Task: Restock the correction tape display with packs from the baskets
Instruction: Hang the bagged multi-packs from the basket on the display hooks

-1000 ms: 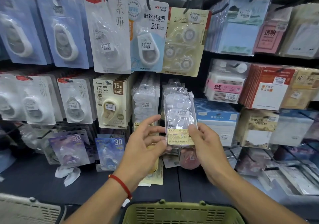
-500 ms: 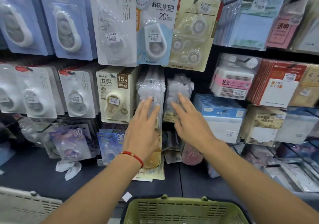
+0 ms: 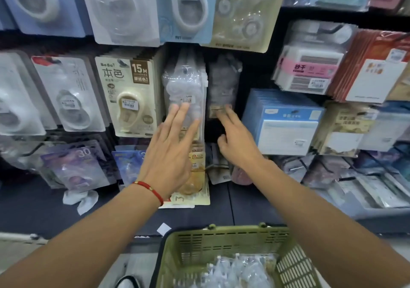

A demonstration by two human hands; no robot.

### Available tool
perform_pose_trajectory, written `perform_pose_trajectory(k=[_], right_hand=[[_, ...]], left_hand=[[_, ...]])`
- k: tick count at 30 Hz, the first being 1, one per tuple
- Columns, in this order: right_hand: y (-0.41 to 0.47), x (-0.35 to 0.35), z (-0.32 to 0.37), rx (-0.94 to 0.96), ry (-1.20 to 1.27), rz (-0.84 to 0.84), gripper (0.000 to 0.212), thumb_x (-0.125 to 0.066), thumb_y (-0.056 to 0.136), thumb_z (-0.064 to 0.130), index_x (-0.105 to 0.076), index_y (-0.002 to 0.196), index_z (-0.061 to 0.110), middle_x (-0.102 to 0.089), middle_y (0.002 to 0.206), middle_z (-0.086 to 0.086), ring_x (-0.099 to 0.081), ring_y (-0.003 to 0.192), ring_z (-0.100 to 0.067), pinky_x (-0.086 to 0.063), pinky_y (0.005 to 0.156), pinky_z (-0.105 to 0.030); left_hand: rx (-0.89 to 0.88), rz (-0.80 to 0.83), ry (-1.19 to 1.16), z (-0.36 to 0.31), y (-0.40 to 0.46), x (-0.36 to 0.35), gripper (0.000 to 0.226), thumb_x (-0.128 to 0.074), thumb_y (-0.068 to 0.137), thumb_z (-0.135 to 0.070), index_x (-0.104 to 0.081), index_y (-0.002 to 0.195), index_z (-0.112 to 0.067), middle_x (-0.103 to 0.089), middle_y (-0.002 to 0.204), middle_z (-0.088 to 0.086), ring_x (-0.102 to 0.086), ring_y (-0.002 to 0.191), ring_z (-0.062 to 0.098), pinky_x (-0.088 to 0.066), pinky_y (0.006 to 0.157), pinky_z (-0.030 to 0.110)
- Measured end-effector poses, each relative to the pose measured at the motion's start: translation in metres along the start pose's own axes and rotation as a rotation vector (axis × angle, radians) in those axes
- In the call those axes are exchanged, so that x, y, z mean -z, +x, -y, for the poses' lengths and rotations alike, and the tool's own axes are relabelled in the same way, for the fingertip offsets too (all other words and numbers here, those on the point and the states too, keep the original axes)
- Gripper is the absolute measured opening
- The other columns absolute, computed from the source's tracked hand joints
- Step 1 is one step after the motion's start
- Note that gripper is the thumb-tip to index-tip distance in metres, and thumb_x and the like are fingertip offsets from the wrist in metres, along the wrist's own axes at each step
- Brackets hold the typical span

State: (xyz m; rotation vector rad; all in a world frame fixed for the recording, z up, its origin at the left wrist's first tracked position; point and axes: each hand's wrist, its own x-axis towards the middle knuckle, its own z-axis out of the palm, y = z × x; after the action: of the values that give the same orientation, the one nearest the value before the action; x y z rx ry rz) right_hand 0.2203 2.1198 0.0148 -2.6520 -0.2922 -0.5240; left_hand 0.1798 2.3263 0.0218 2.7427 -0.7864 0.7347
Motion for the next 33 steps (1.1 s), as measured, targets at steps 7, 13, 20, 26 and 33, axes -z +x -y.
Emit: perform_pose_trajectory(k=[7,13,20,26,33], right_hand=[[-0.145,-0.025,-0.021,0.311,-0.117,0.085,0.033,-0.045,0.093,0.013,-0.068,0.115,0.008,-0.068,0.111,-0.007,-0.065,0.096,-0.028,-0.051,0.079,-0.038],[-0.229,-0.095,-0.052,-0.077,-0.090,0.870,0.032,-0.052,0.103,0.023,-0.062,0.133,0.019,-0.067,0.131,-0.010,-0.062,0.120,-0.034,-0.048,0.085,-0.036],[-0.330,-0.175,-0.048,-0.186,-0.282,1.090,0.082,-0.056,0.106,0.040,-0.010,0.167,0.009,-0.005,0.175,-0.014,-0.012,0.161,-0.034,-0.025,0.127,-0.049],[-0.326,-0.195,-0.024,-0.304,-0.007,0.800,0.064,-0.065,0.098,0.050,-0.046,0.146,0.013,-0.045,0.152,-0.012,-0.041,0.139,-0.032,-0.037,0.112,-0.041],[-0.326,-0.238,0.041,-0.611,0.224,0.875,0.106,-0.083,0.084,0.047,-0.014,0.160,0.022,-0.027,0.157,-0.013,-0.033,0.144,-0.039,-0.039,0.116,-0.050]], left_hand=[[-0.219,0.406,0.000,0.009,-0.072,-0.012,0.066,-0.064,0.084,-0.003,-0.053,0.148,-0.014,-0.035,0.165,0.015,-0.036,0.148,0.038,-0.046,0.108,0.054],[-0.324,0.847,0.018,-0.005,-0.168,-0.053,0.057,-0.048,0.093,-0.016,-0.050,0.150,-0.025,-0.039,0.160,0.001,-0.034,0.149,0.022,-0.031,0.119,0.039],[0.006,0.855,-0.033,-0.054,-0.259,-0.095,0.048,-0.060,0.089,-0.008,-0.069,0.135,-0.017,-0.047,0.159,0.011,-0.023,0.159,0.032,0.009,0.131,0.048],[0.266,0.639,-0.192,-0.065,-0.265,-0.095,0.045,-0.060,0.092,-0.004,-0.067,0.135,-0.016,-0.044,0.161,0.006,-0.013,0.162,0.025,0.020,0.125,0.025],[0.471,0.503,-0.281,-0.064,-0.286,-0.087,0.057,-0.066,0.087,0.005,-0.058,0.141,-0.013,-0.015,0.176,0.001,-0.006,0.164,0.024,-0.030,0.122,0.033]])
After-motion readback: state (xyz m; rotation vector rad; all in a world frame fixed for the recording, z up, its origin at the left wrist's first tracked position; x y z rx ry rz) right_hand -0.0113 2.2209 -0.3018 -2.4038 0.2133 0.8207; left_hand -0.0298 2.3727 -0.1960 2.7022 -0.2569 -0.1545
